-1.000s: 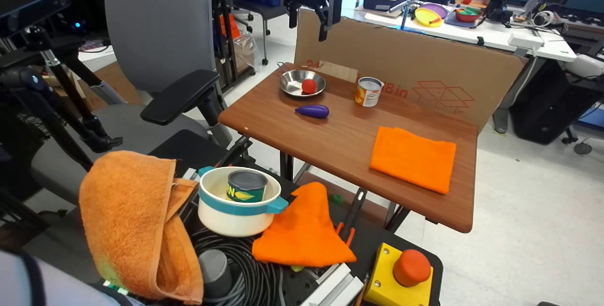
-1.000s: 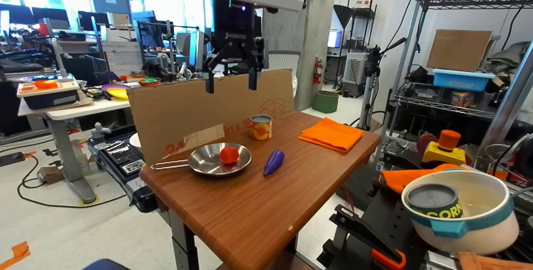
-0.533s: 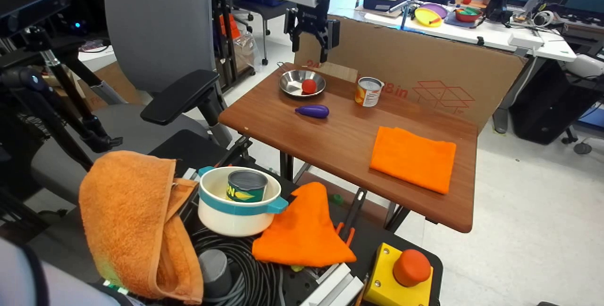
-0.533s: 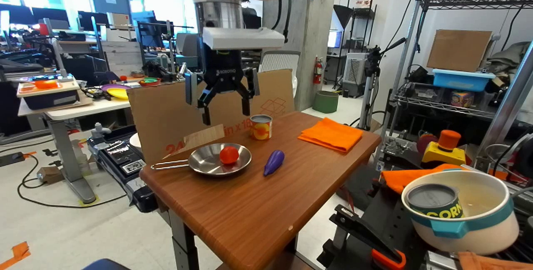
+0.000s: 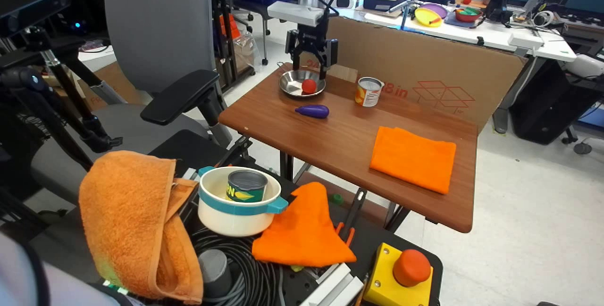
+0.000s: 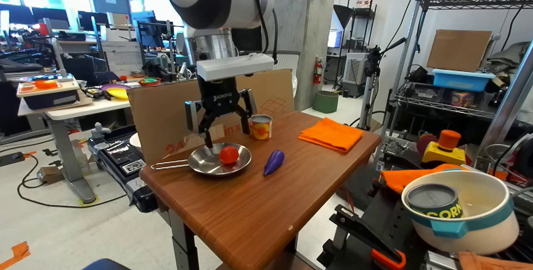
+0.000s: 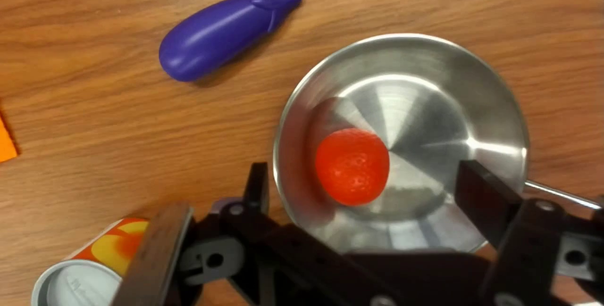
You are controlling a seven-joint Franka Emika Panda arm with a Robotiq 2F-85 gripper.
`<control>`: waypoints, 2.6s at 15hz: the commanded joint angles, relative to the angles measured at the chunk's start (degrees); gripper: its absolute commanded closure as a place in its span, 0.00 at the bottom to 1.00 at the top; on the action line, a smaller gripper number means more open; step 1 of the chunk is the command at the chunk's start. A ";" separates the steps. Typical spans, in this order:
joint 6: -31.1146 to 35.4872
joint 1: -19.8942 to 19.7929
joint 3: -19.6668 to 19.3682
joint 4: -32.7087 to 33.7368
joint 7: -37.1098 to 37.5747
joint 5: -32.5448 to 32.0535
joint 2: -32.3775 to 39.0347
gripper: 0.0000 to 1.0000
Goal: Remove the orange ball from the silver plate and move it to the right side of the table
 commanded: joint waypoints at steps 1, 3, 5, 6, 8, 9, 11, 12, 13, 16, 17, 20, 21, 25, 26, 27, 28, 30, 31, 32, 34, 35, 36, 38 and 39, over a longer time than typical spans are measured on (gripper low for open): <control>-4.48 1.43 -1.07 6.27 1.05 -1.16 4.58 0.00; -5.89 1.70 -0.92 7.86 0.79 -1.04 5.88 0.00; -6.84 2.10 -1.05 9.49 0.79 -1.24 7.05 0.00; -7.58 2.27 -1.13 10.43 0.86 -1.25 7.65 0.00; -8.80 2.46 -1.18 12.18 0.80 -1.17 8.92 0.25; -9.58 2.56 -1.25 13.04 0.84 -1.22 9.56 0.25; -10.79 2.71 -1.47 14.65 0.96 -1.39 10.68 0.34; -11.31 2.71 -1.54 15.34 0.94 -1.38 11.17 0.44; -11.94 2.75 -1.65 16.01 0.91 -1.44 11.62 0.51; -12.99 2.61 -1.64 17.27 0.77 -1.25 12.21 0.74; -13.40 2.50 -1.49 17.27 0.61 -1.08 11.88 0.79; -14.58 2.38 -1.00 16.11 0.10 -0.72 10.17 0.79; -14.51 2.25 -0.40 14.35 -0.74 -0.41 8.44 0.79; -10.79 1.79 1.03 5.35 -2.72 -0.08 -0.07 0.79; -10.27 1.51 1.21 3.05 -3.01 -0.02 -2.24 0.79; -9.92 1.14 1.22 0.46 -3.03 0.08 -4.49 0.79; -10.07 0.93 1.09 -1.41 -2.86 0.09 -6.29 0.79; -10.02 -0.15 0.65 -4.78 -2.00 0.54 -9.52 0.79; -10.21 -1.08 0.35 -5.94 -1.55 1.11 -10.80 0.79; -10.79 -2.09 -0.01 -6.99 -1.11 1.70 -11.92 0.79; -11.12 -4.25 -0.71 -9.16 -0.64 2.51 -13.91 0.79; -11.14 -5.49 -1.03 -9.95 -0.65 3.06 -14.71 0.79; -12.32 -7.12 -1.26 -9.89 -1.17 4.31 -15.10 0.79; -13.53 -10.47 -2.14 -8.42 -1.13 7.54 -14.87 0.79; -14.75 -12.49 -2.57 -6.75 -1.63 9.69 -14.41 0.79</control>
